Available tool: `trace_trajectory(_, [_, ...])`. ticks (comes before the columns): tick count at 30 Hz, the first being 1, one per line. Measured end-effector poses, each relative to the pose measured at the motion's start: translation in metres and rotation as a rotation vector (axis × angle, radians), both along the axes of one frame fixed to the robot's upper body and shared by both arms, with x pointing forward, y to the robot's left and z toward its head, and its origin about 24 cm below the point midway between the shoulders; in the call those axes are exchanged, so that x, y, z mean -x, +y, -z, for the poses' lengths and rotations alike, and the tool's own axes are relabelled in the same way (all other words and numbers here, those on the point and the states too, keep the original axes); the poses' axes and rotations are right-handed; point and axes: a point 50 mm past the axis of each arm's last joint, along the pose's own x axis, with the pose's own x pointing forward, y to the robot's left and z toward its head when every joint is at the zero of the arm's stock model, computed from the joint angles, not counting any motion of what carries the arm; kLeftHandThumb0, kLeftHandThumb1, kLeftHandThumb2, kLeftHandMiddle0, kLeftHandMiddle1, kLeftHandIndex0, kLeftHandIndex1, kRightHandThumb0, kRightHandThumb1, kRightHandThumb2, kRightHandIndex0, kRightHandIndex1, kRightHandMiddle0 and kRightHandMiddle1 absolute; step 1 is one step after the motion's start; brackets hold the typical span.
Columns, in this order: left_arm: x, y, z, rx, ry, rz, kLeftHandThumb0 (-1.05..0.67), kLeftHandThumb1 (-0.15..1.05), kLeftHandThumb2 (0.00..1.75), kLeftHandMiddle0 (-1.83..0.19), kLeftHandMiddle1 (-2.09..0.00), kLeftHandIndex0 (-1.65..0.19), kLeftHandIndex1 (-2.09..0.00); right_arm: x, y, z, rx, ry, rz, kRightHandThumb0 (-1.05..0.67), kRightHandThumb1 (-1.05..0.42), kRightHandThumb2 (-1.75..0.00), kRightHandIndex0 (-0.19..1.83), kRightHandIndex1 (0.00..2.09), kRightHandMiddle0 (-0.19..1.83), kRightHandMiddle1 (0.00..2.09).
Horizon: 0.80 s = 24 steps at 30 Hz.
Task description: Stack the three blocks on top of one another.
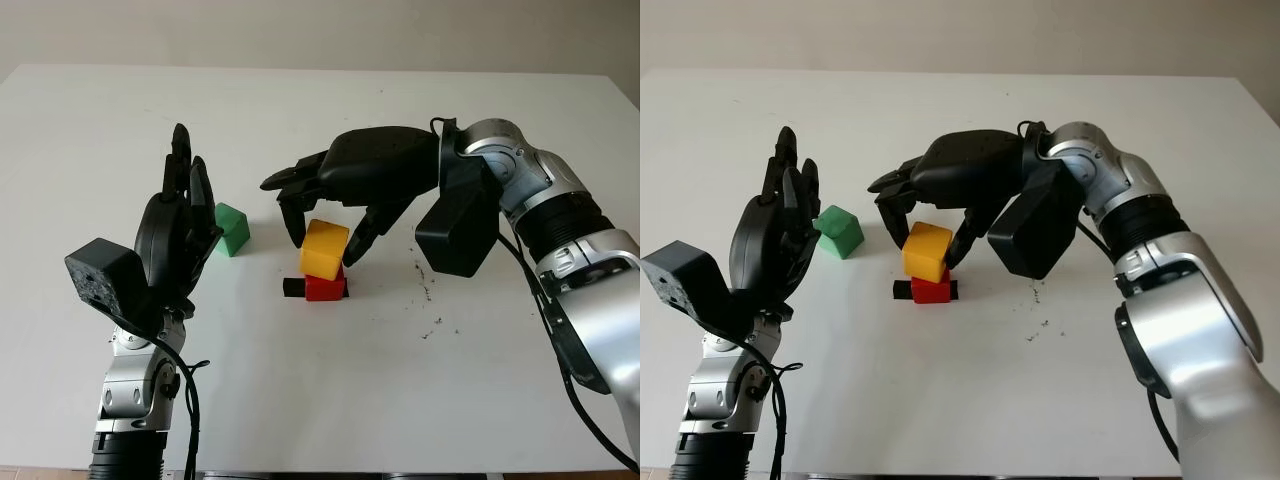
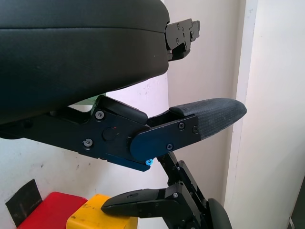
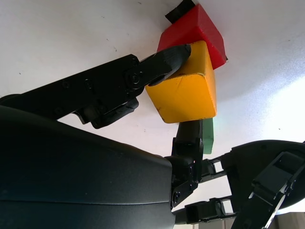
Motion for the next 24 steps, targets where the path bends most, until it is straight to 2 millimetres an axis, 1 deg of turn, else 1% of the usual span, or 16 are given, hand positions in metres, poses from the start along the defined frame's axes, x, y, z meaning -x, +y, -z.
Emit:
trace_trajectory(6, [0.0000,-0.0001,0.0000,0.000,-0.001,0.002,-0.75,1.05,0.71,0.19,0.00,0.19,0.00,-0.0003,0.0007,-0.0008,0.009,-0.009,0.000,-0.32,-1.04,-0.06,0.19,0.06,0.36,1.54])
trace_trajectory(9, [0.0000,-0.0001,-0.0001,-0.001,-0.001,0.002,-0.75,1.05,0.71,0.19,0.00,0.19,0.00,-0.0003,0.0010,-0.0007,0.013,-0.016,0.000,-0.29,-1.04,-0.10,0.19,0.05,0.35,1.53])
trace_trajectory(10, [0.0000,-0.0001,-0.0001,-0.001,-0.001,0.002,-0.75,1.05,0.71,0.19,0.00,0.19,0.00,-0.0002,0.0013,-0.0008,0.018,-0.020,-0.003,-0.35,-1.01,-0.08,0.20,0.06,0.34,1.52])
trace_trajectory(15, [0.0000,-0.0001,-0.0001,-0.001,-0.001,0.002,-0.75,1.05,0.71,0.19,0.00,0.19,0.00,0.0001,0.0021,-0.0009,0.028,-0.026,-0.008,-0.48,-0.96,-0.05,0.18,0.05,0.36,1.50])
trace_trajectory(18, [0.0000,-0.0001,-0.0001,-0.001,-0.001,0.002,-0.75,1.05,0.71,0.19,0.00,0.19,0.00,0.0000,0.0025,-0.0007,0.039,-0.024,-0.007,-0.47,-0.97,-0.06,0.18,0.05,0.36,1.49])
trace_trajectory(20, [0.0000,0.0000,0.0000,0.000,0.000,-0.001,-0.75,1.05,0.71,0.19,0.00,0.19,0.00,-0.0003,0.0030,-0.0012,0.047,-0.023,-0.004,-0.42,-0.97,-0.06,0.18,0.05,0.37,1.46])
trace_trajectory(24, [0.0000,0.0000,0.0002,0.001,0.002,-0.002,-0.75,1.05,0.71,0.19,0.00,0.19,0.00,0.0000,0.0035,-0.0020,0.059,-0.019,-0.005,-0.47,-0.96,-0.05,0.16,0.04,0.38,1.45])
